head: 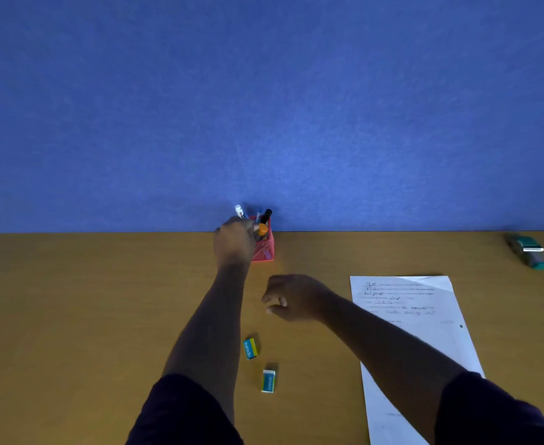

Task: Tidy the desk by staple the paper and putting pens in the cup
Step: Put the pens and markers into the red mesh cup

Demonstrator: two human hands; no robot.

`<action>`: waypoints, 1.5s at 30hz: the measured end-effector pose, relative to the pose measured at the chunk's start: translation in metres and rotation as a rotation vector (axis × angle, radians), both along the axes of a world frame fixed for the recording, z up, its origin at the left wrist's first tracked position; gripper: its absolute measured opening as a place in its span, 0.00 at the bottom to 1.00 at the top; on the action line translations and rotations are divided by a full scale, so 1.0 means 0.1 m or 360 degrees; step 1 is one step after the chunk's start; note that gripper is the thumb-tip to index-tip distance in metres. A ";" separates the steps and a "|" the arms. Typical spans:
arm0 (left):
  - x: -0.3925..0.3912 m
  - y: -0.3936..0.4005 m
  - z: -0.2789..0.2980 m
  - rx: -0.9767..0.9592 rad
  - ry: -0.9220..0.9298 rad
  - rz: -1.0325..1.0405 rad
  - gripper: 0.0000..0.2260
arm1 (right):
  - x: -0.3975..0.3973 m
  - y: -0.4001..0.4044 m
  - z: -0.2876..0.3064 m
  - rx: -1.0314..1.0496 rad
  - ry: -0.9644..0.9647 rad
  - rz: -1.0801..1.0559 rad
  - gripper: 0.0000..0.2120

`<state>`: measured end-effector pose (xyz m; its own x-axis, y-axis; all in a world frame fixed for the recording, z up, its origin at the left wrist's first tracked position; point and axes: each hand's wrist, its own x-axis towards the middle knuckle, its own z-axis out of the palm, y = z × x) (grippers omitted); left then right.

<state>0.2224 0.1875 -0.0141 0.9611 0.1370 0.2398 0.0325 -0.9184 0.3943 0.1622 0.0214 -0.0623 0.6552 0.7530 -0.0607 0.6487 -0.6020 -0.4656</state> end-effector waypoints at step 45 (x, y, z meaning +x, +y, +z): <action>-0.08 0.12 0.26 -0.0410 0.0120 0.0304 0.13 | 0.74 0.13 0.55 0.0960 -0.0012 -0.0943 0.10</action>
